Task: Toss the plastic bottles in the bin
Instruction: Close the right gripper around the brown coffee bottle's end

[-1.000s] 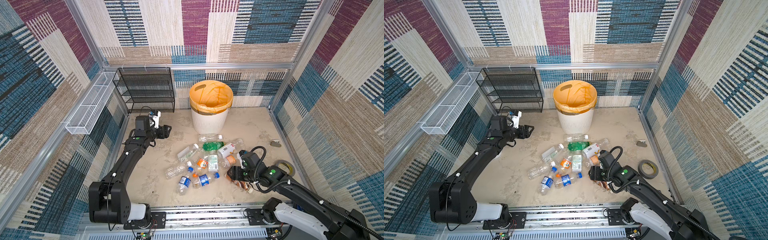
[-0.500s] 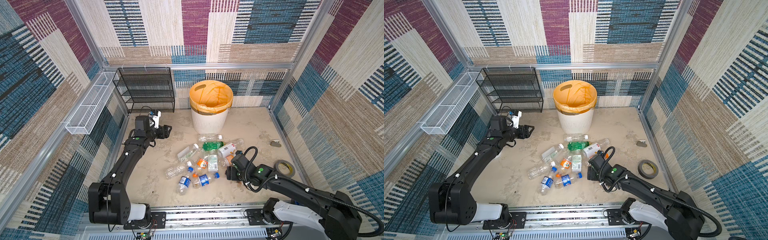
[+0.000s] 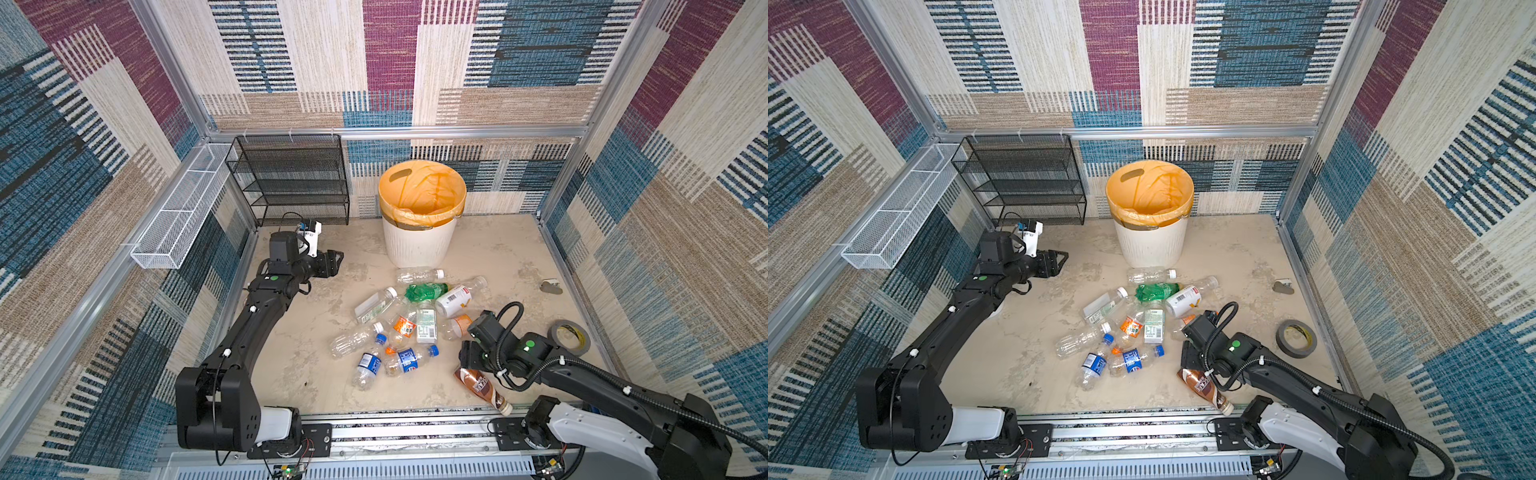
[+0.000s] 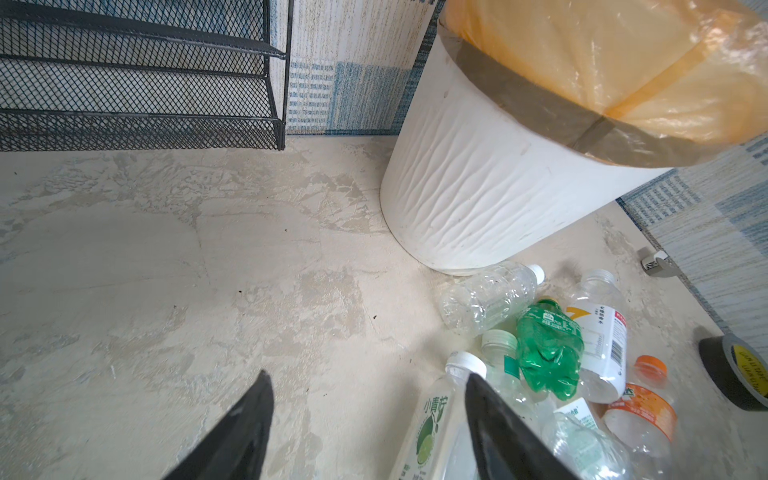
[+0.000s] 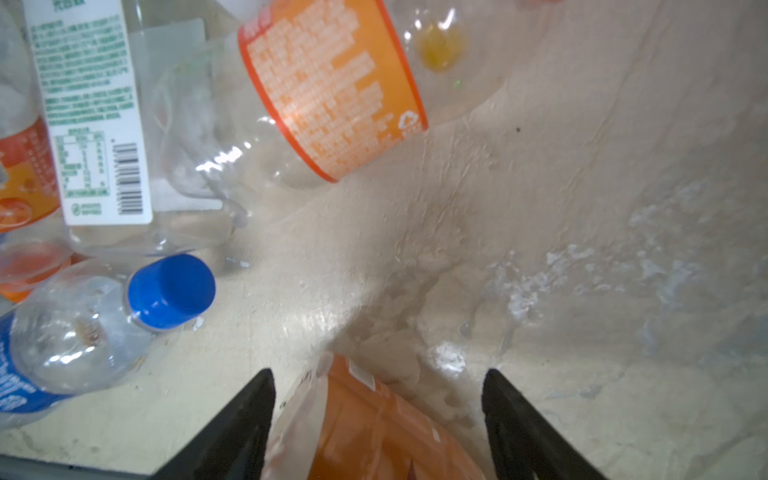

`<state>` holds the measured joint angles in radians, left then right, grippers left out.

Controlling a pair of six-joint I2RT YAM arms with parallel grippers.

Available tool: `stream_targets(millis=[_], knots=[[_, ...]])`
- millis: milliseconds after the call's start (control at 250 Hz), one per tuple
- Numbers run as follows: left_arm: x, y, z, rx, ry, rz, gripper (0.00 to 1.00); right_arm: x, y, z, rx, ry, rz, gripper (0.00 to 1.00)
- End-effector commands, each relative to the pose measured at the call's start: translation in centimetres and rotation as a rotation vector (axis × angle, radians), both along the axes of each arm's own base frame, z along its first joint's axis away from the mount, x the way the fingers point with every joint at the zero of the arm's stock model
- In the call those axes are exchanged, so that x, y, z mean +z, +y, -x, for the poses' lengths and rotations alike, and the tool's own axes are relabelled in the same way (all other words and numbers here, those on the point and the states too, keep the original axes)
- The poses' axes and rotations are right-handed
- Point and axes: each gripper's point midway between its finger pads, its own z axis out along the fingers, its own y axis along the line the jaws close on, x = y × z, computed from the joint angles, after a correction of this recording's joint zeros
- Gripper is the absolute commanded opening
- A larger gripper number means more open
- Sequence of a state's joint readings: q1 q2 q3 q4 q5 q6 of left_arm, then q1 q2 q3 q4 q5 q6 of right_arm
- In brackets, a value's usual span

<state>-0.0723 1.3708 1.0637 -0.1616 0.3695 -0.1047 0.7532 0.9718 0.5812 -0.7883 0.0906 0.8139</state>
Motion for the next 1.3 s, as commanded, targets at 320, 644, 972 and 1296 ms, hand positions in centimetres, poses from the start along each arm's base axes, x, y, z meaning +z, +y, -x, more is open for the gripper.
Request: stream_targets(millis=[320, 644, 972, 1296], knots=[[0.4, -0.2, 0.0, -0.011, -0.018, 0.011, 0.74, 2.5, 1.4, 2.6, 0.158, 0.018, -0.023, 0.81], [0.3, -0.2, -0.1, -0.011, -0.017, 0.007, 0.74, -0.2, 1.1, 5.3, 0.232, 0.115, 0.116, 0.81], [0.4, -0.1, 0.0, -0.01, -0.019, 0.002, 0.74, -2.1, 0.3, 5.1, 0.252, 0.201, 0.283, 0.78], [0.5, -0.2, 0.0, -0.013, -0.022, 0.007, 0.74, -2.0, 0.4, 5.5, 0.205, 0.213, 0.25, 0.53]])
